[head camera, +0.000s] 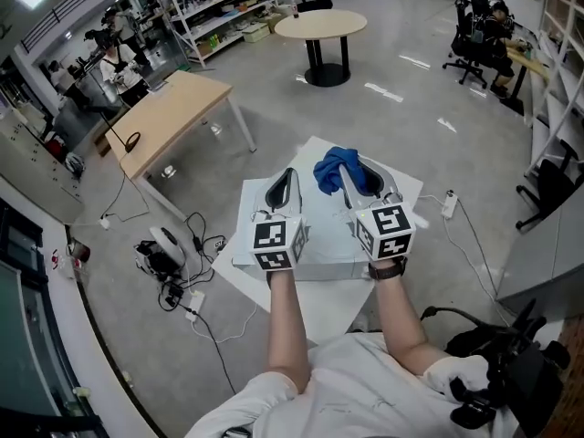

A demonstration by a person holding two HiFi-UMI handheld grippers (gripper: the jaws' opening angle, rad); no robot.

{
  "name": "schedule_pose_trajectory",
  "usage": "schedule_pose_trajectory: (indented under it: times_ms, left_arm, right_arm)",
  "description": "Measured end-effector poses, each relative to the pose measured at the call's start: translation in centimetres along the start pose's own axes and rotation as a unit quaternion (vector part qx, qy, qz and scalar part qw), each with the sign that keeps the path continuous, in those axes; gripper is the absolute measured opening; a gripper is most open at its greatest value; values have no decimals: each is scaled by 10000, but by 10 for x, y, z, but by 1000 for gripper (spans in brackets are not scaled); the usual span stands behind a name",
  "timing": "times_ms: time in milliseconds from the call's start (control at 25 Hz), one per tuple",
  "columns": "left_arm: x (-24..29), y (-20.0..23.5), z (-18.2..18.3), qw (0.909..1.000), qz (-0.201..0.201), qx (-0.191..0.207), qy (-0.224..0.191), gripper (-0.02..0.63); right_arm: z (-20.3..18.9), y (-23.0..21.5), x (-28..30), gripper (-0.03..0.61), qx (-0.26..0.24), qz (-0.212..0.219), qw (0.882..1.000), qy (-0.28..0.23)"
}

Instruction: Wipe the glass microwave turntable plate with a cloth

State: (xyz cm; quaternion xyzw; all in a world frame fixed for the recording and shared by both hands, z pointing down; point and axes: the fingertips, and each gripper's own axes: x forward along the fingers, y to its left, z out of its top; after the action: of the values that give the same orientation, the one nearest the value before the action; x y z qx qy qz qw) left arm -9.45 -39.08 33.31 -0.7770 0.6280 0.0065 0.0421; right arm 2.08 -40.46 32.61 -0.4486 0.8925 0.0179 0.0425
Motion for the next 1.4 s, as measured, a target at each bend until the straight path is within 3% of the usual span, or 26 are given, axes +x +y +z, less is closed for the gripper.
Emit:
schedule_pose_trajectory:
  times_ms: [480,720,920,1000,1120,1280,1400]
  left_arm:
    - [36,-10,-15,9988,339,225,266,3]
    - [32,-11,-41,9968,247,310,695,3]
    - [20,5,-89,9911,118,283,1293,3]
    - [18,12,-118,9830,-38,193,1825,3]
    - [14,-1,-154,9631,-620,30,2618,3]
    - [1,-10,-201,9334,-1064,436,3400,3]
    - [-7,-10,-220,9167,-1066,605,3802,3]
  right_arm:
    - [-16,-47,27,89,191,255,9995,26]
    - [-41,-55,36,89,594,228,9976,290]
    - [-59,-41,38,89,792,270,9957,397]
    - [-68,-38,42,91,832,273,9949,502]
    - [-74,-47,46,91,867,133,9945,578]
    - [-87,-53,47,91,872,-33,9937,706]
    - [-94,-54,45,91,865,-82,9928,826]
